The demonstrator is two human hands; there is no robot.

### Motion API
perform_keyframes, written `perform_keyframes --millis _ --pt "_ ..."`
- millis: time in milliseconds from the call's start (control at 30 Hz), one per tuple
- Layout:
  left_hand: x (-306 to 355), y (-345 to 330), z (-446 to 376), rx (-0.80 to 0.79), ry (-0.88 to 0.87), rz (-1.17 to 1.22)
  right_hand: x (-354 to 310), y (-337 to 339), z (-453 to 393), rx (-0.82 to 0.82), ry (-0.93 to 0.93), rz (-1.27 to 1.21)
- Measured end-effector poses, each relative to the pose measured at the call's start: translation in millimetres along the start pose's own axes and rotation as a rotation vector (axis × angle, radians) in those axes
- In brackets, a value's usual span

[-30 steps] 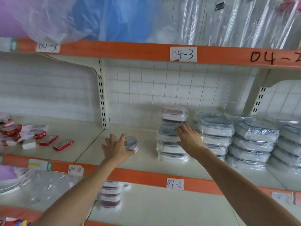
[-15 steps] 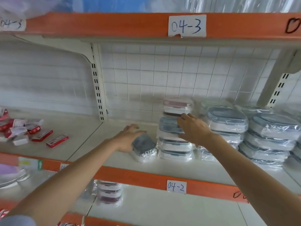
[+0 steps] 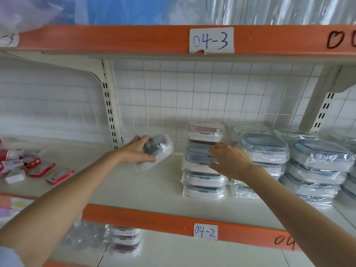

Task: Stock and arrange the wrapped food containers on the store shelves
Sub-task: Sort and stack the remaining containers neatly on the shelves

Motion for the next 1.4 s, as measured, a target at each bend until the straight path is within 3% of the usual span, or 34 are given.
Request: perform_keyframes --millis 100,300,433,533,633,700,800,933,1100,1400 --pt "30.3 29.4 1.4 0.059 -0.092 0.165 5.6 14.0 4.8 0.107 -0.062 -0.064" --pt "128.5 30.3 19.3 0.174 -0.371 0.151 15.2 49.9 5.8 0.385 -0.005 -0.110" --pt "140.0 5.6 17.8 0.092 -0.388 0.065 20.3 36.4 8.0 0.270 0.007 -0.050" --pt "124.1 -1.3 18.8 0.040 -0.337 0.200 23.4 23.0 12.2 0.175 0.013 0.004" --pt "102.3 -1.6 15.0 0.036 -0.185 0.382 23.1 24.7 13.4 0.195 0.015 -0.002" --pt "90.8 -12.8 14.0 -0.081 -0.078 0.452 20.3 28.3 10.9 0.206 0.026 0.008" --pt "90.9 -36.9 18.7 -0.210 -0.065 0.414 15.7 26.3 5.9 0.172 0.042 -0.018" --pt "98.4 -53.3 13.5 -0.104 -0.130 0.420 7.7 12.3 3.0 0.078 0.094 0.008" --pt "99.3 -59.8 5.5 -0.036 -0.110 0.501 9.3 8.5 -0.7 0.124 0.046 0.153" --pt "100.3 -77.6 12.1 0.025 -0.129 0.406 9.9 2.3 -3.1 0.155 0.043 0.121"
Point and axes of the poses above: each hand's wrist, its own z-axis away from the middle knuckle, its own y-axis out of the back of the hand, x = y × z, the point moved 7 cm from there along -z, towards the middle knuckle, and after that the axes turned 11 degrees about y, right-handed, at the moved point
